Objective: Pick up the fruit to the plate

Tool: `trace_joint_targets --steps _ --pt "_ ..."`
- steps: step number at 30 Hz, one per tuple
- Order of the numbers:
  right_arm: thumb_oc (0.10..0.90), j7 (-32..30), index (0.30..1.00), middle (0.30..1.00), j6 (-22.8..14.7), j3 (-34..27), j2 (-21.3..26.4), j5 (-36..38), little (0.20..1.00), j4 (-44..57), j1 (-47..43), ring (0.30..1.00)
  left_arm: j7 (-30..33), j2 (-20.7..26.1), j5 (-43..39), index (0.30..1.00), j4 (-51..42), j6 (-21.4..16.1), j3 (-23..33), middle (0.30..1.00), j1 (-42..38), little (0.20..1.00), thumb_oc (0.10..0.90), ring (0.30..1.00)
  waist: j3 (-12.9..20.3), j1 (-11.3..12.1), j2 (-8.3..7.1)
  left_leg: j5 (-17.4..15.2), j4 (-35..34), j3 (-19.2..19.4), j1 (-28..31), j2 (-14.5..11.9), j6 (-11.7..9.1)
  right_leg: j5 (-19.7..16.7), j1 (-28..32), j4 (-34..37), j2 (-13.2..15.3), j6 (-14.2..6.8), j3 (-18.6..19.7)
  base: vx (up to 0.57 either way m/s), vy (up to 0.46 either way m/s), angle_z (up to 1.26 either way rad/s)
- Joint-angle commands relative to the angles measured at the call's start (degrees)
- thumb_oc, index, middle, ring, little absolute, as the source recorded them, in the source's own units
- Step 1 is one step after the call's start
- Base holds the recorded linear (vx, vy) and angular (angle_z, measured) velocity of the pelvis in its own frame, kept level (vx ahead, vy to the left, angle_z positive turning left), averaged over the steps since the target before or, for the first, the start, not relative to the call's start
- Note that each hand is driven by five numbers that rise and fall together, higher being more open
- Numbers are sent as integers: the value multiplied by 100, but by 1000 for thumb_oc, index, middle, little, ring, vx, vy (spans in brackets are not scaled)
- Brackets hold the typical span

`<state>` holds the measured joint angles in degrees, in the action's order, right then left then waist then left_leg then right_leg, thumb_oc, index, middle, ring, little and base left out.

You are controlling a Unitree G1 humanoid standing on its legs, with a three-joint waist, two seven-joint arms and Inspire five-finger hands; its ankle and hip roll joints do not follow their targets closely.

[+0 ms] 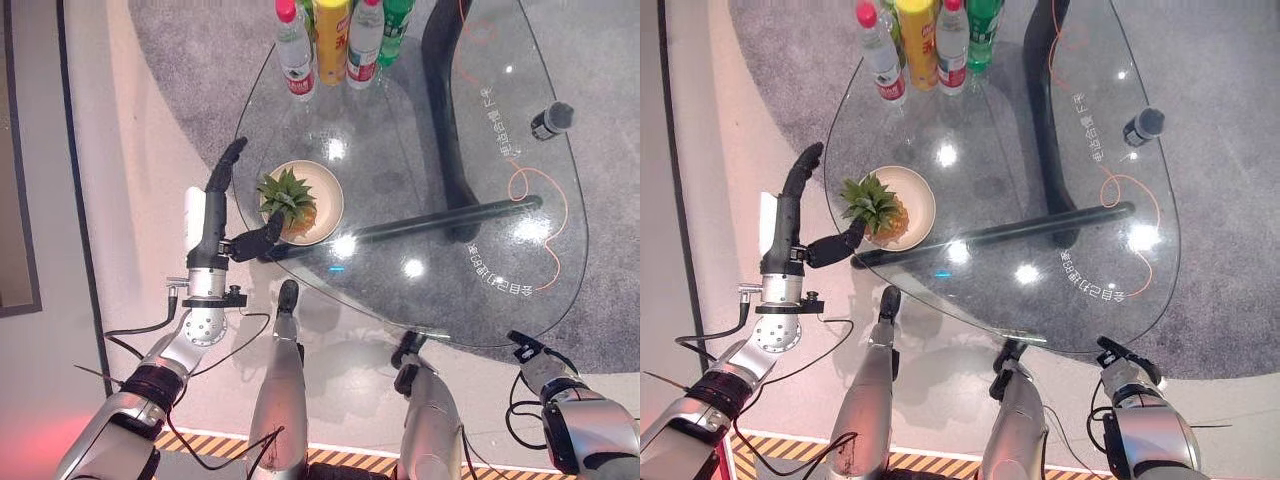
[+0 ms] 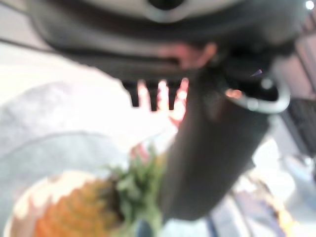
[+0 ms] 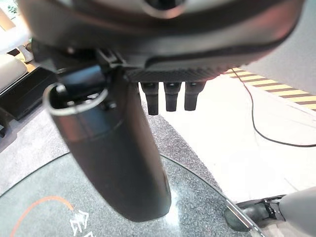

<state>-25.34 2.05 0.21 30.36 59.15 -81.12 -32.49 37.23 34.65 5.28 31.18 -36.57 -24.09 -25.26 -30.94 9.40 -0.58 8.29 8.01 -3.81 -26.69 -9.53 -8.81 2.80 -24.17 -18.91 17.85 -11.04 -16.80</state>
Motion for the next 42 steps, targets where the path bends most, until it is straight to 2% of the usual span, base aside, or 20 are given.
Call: trace_joint_targets --steps 1,7,16,21,23,25,27,29,30,33,37,38,42 --pt "800 -143 900 900 -81 -144 322 94 900 -243 546 900 87 17 -208 900 -403 -289 196 900 -253 900 800 900 115 121 26 -588 510 38 46 -65 103 102 13 -532 -176 186 -159 0 0 0" --pt "800 -131 900 900 -90 -212 309 26 900 -249 722 900 -8 -47 -132 900 -417 -226 175 900 -9 900 800 900 115 100 88 -485 194 104 543 -55 59 14 493 -190 -192 139 -141 42 22 0" --pt "800 -75 900 900 -69 -287 298 -164 900 -213 1119 900 -222 -95 -120 900 -285 -103 216 900 570 900 800 900 523 22 205 -196 -576 258 1115 -90 -40 -306 1118 717 -276 62 -169 89 38 -3" --pt "800 -42 900 900 -19 -403 236 -353 900 -132 1511 900 -559 -259 -520 900 4 173 374 900 1098 900 800 900 914 -51 256 5 -1155 497 1539 -110 -123 -551 1611 1379 -273 -24 -184 111 72 -5" --pt "800 250 900 900 174 -485 199 -488 900 -119 1742 900 -866 -399 -972 900 283 486 506 900 1339 900 800 900 1119 -102 239 37 -1259 603 1674 -121 -147 -667 1814 1607 -253 -76 -187 142 76 -7" --pt "800 1005 900 900 588 -479 163 -708 900 -131 1914 900 -1193 -577 -1391 900 705 633 693 900 1490 900 800 900 1316 -154 216 29 -1301 690 1789 -116 -156 -750 1978 1792 -236 -101 -184 125 73 -4" --pt "800 1469 900 900 798 -444 115 -933 900 -83 2013 900 -1356 -701 -1666 900 1004 805 898 900 1604 900 800 900 1449 -203 190 11 -1301 770 1882 -129 -158 -819 2086 1904 -212 -123 -178 121 78 -2" --pt "800 1659 900 900 782 -456 64 -1079 900 -90 2182 900 -1506 -821 -1755 900 1385 885 1099 900 1693 900 800 900 1604 -270 153 -19 -1301 884 1999 -173 -165 -847 2199 1976 -211 -141 -161 129 56 -12" --pt "800 1984 900 900 811 -487 27 -1202 900 -128 2282 900 -1575 -897 -1897 900 1591 1034 1209 900 1736 900 800 900 1687 -314 132 -36 -1301 945 2065 -199 -167 -861 2251 2006 -205 -152 -150 138 35 -15" --pt "800 2803 900 900 869 -469 -143 -2191 900 -321 2599 900 -1765 -1126 -2010 900 2364 1245 1547 900 1840 900 800 900 2000 -449 81 -120 -1301 1112 2339 -232 -152 -888 2472 2135 -244 -157 -69 175 42 -9" --pt "800 2987 900 900 744 -159 -435 -3050 900 -366 2810 900 -2011 -1234 -2139 900 2999 1636 1798 900 1977 900 800 900 2296 -592 37 -218 -1301 1301 2657 -292 -140 -895 2716 2265 -305 -152 43 170 26 -23" --pt "800 3061 900 900 718 -91 -528 -3503 900 -354 2863 900 -2108 -1265 -2124 900 3182 1808 1889 900 2021 900 800 900 2359 -635 36 -237 -1301 1363 2741 -320 -144 -896 2779 2301 -318 -147 69 84 20 -19" --pt "800 3053 900 900 709 311 -830 -4041 900 -230 2956 900 -2775 -1358 -2218 900 3645 2279 2047 900 2162 900 800 900 2507 -739 47 -313 -1301 1544 2988 -374 -145 -915 2917 2390 -319 -156 138 83 25 -24"
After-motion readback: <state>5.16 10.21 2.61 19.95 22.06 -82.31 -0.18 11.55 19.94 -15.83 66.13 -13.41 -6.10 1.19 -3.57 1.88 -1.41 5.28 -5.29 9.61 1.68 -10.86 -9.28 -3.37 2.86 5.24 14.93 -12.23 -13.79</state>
